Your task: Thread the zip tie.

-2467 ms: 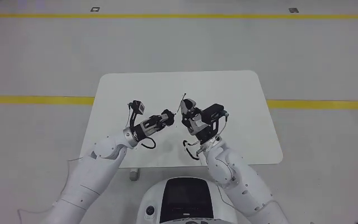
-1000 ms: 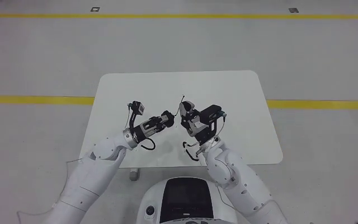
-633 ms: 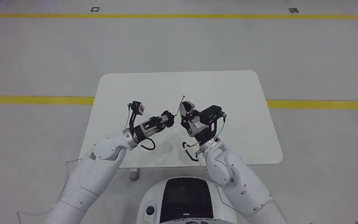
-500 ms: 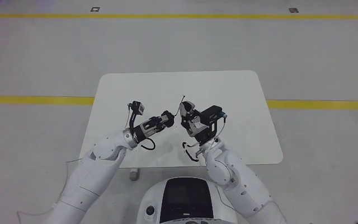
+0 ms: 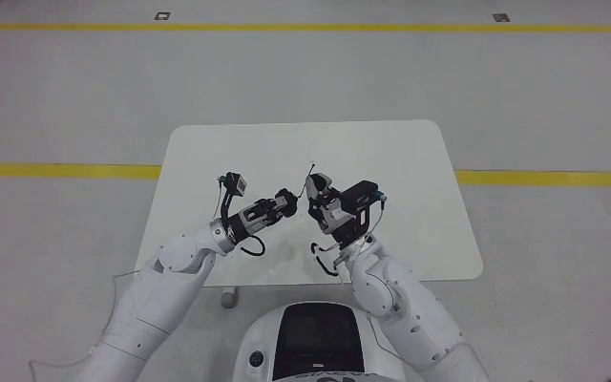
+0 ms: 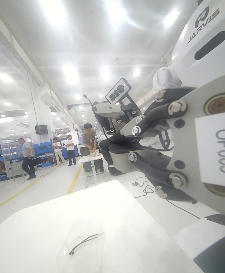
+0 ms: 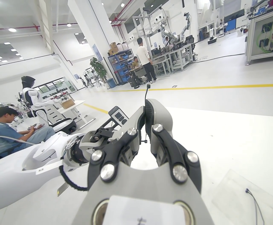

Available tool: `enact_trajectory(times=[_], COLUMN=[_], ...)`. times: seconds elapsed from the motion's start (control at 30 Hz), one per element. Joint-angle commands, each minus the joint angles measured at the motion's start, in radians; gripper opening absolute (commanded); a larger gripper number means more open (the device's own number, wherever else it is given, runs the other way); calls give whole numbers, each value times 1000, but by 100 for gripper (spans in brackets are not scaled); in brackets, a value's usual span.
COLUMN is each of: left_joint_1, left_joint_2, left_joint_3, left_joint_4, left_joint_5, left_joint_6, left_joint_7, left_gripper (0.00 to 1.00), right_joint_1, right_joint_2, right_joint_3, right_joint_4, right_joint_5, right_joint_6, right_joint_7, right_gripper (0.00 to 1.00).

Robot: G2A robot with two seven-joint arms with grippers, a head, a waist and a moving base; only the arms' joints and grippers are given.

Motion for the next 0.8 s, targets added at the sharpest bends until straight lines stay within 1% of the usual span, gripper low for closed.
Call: enact_trajectory(times=[0.0,0.77], left_joint_1=[0,0], left_joint_2=[0,0], left_joint_3=[0,0], left_joint_4=[0,0], left_joint_5=[0,0], left_joint_6=[0,0], left_joint_7=[0,0], left_gripper=[0,0], right_joint_1=[0,-11], right_joint_2=[0,0], right_joint_3=[0,8], right_joint_4=[1,2], right_joint_5=[1,3], right_joint_6=[0,-5], right_joint_7=[-1,19], right_gripper=[0,0])
